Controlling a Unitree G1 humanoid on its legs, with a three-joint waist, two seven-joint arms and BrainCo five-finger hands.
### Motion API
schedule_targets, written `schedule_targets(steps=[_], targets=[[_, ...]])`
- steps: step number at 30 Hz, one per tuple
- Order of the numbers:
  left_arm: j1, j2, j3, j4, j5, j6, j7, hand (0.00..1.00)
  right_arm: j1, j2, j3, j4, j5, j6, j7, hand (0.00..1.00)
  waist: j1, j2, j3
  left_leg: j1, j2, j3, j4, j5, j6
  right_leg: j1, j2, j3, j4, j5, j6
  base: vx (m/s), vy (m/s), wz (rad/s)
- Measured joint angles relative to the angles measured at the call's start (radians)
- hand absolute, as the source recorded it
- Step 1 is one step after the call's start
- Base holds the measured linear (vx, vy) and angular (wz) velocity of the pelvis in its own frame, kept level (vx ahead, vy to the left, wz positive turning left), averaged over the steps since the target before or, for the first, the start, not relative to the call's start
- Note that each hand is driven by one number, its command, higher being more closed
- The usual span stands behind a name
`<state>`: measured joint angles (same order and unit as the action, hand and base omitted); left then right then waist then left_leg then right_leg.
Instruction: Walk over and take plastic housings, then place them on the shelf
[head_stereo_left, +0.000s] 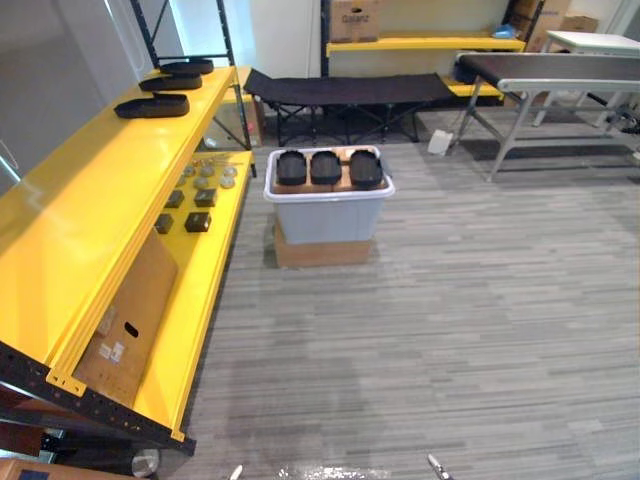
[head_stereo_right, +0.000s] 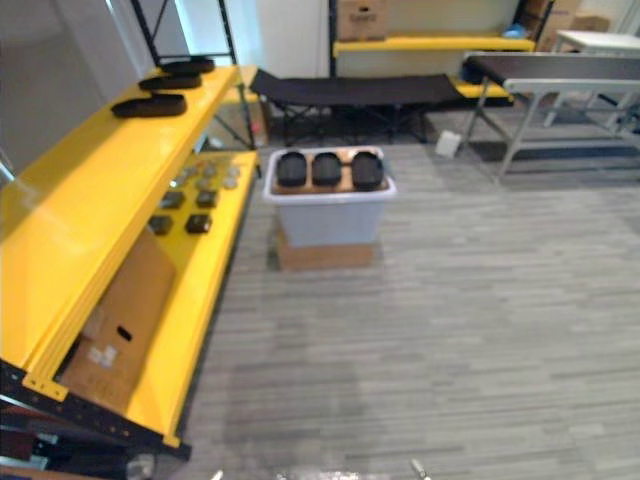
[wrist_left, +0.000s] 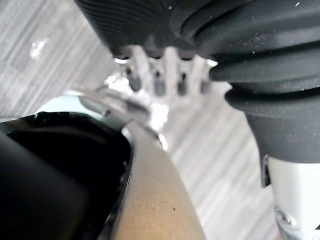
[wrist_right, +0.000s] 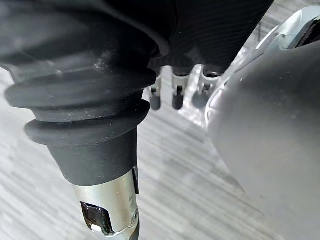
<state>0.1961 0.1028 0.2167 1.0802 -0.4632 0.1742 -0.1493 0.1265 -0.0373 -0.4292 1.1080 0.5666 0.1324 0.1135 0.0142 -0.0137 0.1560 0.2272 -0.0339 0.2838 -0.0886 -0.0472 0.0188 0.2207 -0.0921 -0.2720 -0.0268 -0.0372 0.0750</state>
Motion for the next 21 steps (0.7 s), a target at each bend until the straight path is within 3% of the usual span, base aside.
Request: schedule_targets(steps=[5, 12, 14, 15, 16, 17, 18, 21], targets=[[0.0, -0.001, 0.001, 0.001, 0.001, -0.023, -0.004, 0.0, 0.008, 0.002, 0.029, 0.005, 0.069, -0.022, 0.024, 0.0, 0.0, -0.002, 0.003, 0.012, 0.001, 0.003, 0.0, -0.004, -0.007, 0.011, 0.004, 0.002, -0.006, 0.002, 0.001, 0.01, -0.004, -0.01], [0.0, -0.002, 0.001, 0.0, 0.01, -0.042, -0.004, 0.0, 0.016, -0.009, 0.051, 0.004, 0.135, -0.015, 0.067, 0.0, 0.001, -0.006, 0.008, 0.014, 0.001, 0.006, 0.0, -0.017, -0.003, 0.001, 0.0, 0.0, 0.018, -0.021, 0.0, -0.02, -0.001, 0.0], [-0.002, 0.012, -0.012, -0.002, 0.011, -0.036, -0.005, 0.0, 0.018, -0.01, 0.059, -0.025, 0.137, -0.016, 0.08, 0.0, -0.003, -0.021, 0.013, 0.008, -0.013, 0.033, 0.011, -0.051, 0.023, -0.075, -0.04, -0.005, 0.165, -0.098, 0.037, -0.01, 0.033, 0.08], [-0.024, 0.025, -0.046, -0.007, 0.014, -0.026, 0.0, 0.0, 0.003, -0.023, 0.059, -0.038, 0.152, -0.02, 0.084, 0.0, -0.004, -0.023, 0.032, -0.039, -0.007, 0.031, 0.059, -0.07, 0.031, -0.211, -0.08, -0.003, 0.42, -0.128, 0.052, 0.0, 0.059, 0.08], [-0.035, 0.03, -0.062, -0.006, 0.04, -0.02, 0.009, 0.0, -0.015, -0.033, 0.059, -0.038, 0.169, -0.023, 0.084, 0.0, -0.004, -0.019, 0.061, -0.033, 0.003, 0.031, 0.075, -0.081, 0.05, -0.286, -0.112, -0.005, 0.571, -0.119, 0.061, 0.0, 0.046, 0.08], [-0.043, 0.039, -0.078, -0.004, 0.06, -0.018, 0.018, 0.0, -0.023, -0.037, 0.059, -0.04, 0.18, -0.025, 0.087, 0.0, -0.008, -0.018, 0.079, -0.024, 0.009, 0.03, 0.088, -0.082, 0.052, -0.31, -0.125, -0.014, 0.628, -0.131, 0.037, 0.03, 0.113, 0.05], [-0.054, 0.051, -0.084, 0.001, 0.113, -0.014, 0.037, 0.0, -0.033, -0.036, 0.06, -0.044, 0.189, -0.025, 0.094, 0.0, -0.01, -0.029, 0.103, -0.014, 0.024, 0.034, 0.109, -0.095, 0.047, -0.341, -0.136, -0.032, 0.626, -0.157, 0.003, 0.1, 0.084, 0.07], [-0.063, 0.069, -0.084, 0.003, 0.128, -0.013, 0.059, 0.0, -0.033, -0.001, 0.06, -0.046, 0.18, -0.041, 0.105, 0.0, -0.009, -0.056, 0.116, -0.003, 0.062, 0.039, 0.149, -0.122, 0.011, -0.359, -0.104, -0.035, 0.399, -0.124, 0.029, 0.19, 0.031, -0.02]])
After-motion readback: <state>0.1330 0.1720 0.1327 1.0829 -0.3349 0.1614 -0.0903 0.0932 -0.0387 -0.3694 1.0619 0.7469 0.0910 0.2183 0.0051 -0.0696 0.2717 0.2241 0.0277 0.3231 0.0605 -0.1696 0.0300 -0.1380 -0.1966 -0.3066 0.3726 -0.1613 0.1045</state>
